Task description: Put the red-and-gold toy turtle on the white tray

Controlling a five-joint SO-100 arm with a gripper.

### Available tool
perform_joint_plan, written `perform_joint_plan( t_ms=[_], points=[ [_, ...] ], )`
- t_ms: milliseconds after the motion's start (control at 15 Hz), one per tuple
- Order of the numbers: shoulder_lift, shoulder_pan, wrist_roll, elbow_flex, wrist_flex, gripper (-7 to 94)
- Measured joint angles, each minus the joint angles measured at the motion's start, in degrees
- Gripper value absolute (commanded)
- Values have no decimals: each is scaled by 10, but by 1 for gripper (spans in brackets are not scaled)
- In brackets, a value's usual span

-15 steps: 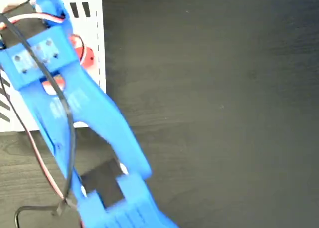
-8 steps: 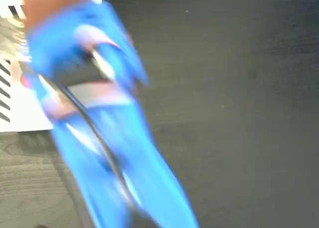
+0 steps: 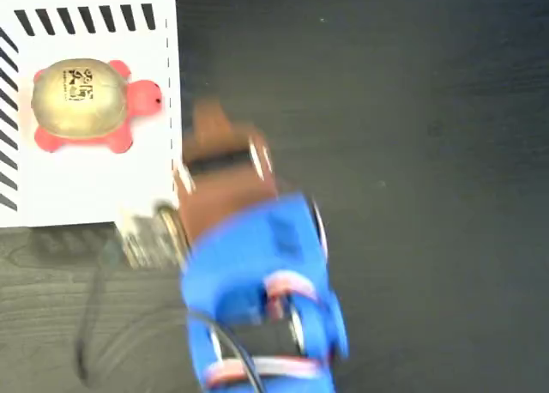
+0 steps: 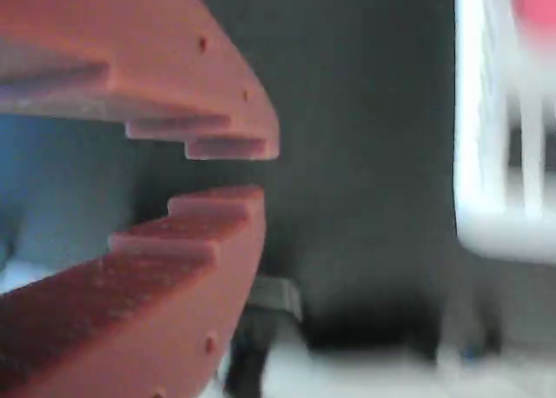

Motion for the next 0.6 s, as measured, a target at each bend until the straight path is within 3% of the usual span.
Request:
perform_joint_plan(
  t_ms=[600],
  points=[
    [250,19,47,149,229,0]
  ],
)
